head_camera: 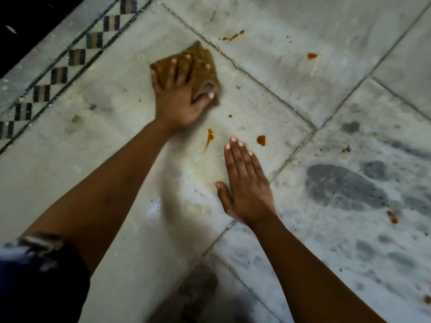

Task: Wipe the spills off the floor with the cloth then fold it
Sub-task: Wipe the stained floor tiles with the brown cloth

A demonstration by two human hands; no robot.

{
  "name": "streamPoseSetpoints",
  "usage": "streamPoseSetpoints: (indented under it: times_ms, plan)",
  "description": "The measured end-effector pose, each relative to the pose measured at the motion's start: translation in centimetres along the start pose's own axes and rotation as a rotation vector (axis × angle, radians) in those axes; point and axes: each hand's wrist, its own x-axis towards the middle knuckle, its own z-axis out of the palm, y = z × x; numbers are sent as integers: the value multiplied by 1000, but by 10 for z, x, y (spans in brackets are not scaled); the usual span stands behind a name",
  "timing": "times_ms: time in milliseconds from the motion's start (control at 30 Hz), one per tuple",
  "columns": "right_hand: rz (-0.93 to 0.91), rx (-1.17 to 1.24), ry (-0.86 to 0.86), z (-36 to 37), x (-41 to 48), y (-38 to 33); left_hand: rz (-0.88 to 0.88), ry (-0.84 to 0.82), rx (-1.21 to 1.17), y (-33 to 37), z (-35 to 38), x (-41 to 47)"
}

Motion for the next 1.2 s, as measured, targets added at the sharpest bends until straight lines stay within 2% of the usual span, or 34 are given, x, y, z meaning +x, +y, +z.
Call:
streamPoseSetpoints:
  times_ms: [100, 200, 267, 367, 433, 467, 533, 633, 700, 767, 867, 933, 1067, 1133, 1200]
  plan:
    - [7, 20, 71, 0, 0, -1, 228, 29, 64, 18, 13, -59]
    - [23, 52, 106, 1, -2, -2, 388, 62, 126, -10, 21, -115]
    - [28, 54, 122, 0, -3, -2, 338, 40, 151, -31, 15, -113]
    - [55, 44, 149, -5, -4, -3, 31, -39, 54, -19, 3, -75]
    - [145, 36, 158, -10, -7, -1, -119, -71, -15, 6, 1, -61]
    - [214, 25, 155, -12, -10, 2, -113, -86, -30, 19, 4, -64]
    - [304, -1, 139, -16, -17, 15, 32, -82, 22, 34, 13, -96]
    - [281, -46, 73, -19, -24, 38, 249, 2, 70, 17, 27, -165]
    - [274, -52, 46, -17, -26, 46, 228, -1, 81, -10, 28, -185]
    - [290, -52, 43, -14, -27, 49, 94, -38, 87, -26, 22, -179]
    - [282, -34, 48, -13, -27, 48, -160, -58, -41, -5, 14, -139]
    - [278, -24, 53, -14, -26, 49, -230, -69, -62, 24, 13, -111]
    - [290, -22, 42, -15, -26, 48, -10, -82, 36, 56, 21, -119]
    - [293, -17, 28, -16, -26, 48, 122, -62, 66, 47, 25, -149]
    - [285, -20, 24, -16, -27, 48, 160, -42, 99, 23, 22, -175]
